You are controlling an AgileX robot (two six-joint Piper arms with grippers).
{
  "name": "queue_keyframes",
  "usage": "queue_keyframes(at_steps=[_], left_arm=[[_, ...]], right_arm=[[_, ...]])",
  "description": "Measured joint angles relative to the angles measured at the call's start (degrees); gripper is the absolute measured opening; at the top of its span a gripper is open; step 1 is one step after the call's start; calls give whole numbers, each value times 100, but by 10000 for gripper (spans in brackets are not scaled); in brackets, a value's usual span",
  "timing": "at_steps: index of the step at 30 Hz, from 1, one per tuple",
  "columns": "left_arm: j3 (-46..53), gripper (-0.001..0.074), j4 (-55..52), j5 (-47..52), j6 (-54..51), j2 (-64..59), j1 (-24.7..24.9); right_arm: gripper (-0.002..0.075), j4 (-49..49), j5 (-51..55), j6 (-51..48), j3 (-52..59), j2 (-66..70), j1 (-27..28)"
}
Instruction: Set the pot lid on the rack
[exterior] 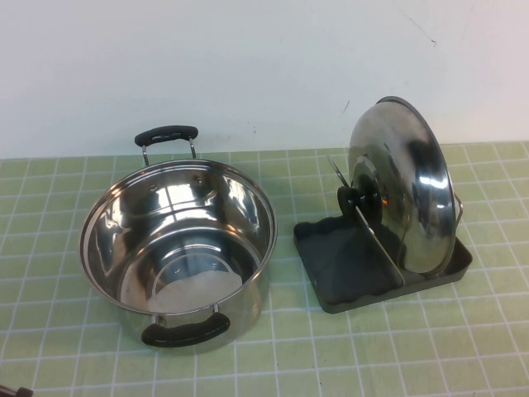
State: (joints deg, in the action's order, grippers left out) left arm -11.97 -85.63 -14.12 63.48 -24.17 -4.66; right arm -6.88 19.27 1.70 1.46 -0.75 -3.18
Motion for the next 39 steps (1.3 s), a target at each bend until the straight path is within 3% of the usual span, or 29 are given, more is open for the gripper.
queue_keyframes(at_steps=[8, 14, 19, 27, 33, 39], left_arm=[[36, -1, 317, 531, -228, 29, 296], [485, -1, 3504, 1998, -2148, 614, 472], [856, -1, 5624, 2316, -3808, 1456, 472], [1316, -2, 6778, 2290, -4188, 2341, 472], [1316, -2, 8621, 2534, -5826, 2475, 472], [1316, -2, 8789, 2891, -5894, 2487, 472]], right_arm=[[-1, 0, 0, 0, 0, 0, 0], [-1, 0, 5, 0, 0, 0, 0], [-1, 0, 5, 0, 0, 0, 0], [-1, 0, 5, 0, 0, 0, 0], [-1, 0, 15, 0, 0, 0, 0], [-1, 0, 15, 0, 0, 0, 0]])
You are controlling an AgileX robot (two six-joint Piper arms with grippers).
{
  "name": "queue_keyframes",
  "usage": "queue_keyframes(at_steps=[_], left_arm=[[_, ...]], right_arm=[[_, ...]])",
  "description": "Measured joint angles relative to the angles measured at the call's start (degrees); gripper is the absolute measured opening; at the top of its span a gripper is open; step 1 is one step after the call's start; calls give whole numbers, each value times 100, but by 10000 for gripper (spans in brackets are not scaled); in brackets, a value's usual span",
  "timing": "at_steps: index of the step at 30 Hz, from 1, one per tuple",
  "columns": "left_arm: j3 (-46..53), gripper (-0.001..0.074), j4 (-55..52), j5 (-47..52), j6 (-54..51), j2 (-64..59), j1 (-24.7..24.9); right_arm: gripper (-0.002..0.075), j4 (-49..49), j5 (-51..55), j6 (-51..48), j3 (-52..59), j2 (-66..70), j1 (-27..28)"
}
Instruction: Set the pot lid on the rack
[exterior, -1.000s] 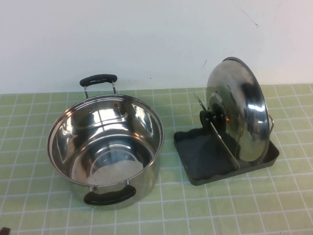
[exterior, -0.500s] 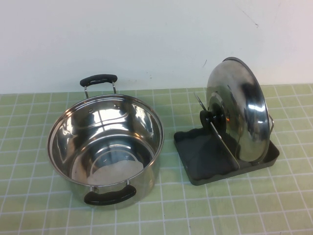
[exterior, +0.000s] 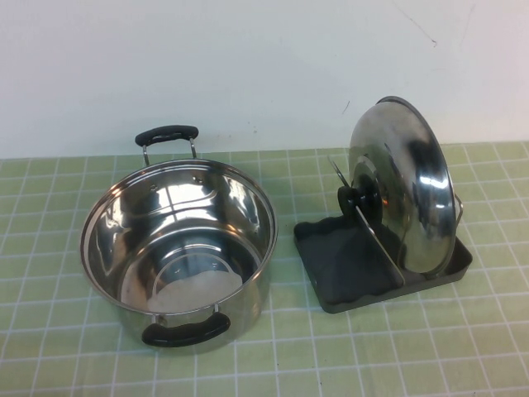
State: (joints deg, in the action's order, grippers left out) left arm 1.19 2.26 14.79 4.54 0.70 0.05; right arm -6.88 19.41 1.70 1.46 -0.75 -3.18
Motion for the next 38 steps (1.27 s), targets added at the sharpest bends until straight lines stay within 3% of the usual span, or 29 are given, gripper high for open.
queue_keyframes(at_steps=[6, 16, 38], left_arm=[[0, -2, -179, 192, 429, 0, 0], [0, -2, -45, 205, -232, 0, 0], [0, -1, 115, 207, -254, 0, 0]], right_arm=[[-1, 0, 0, 0, 0, 0, 0], [-1, 0, 0, 4, 0, 0, 0], [-1, 0, 0, 4, 0, 0, 0]])
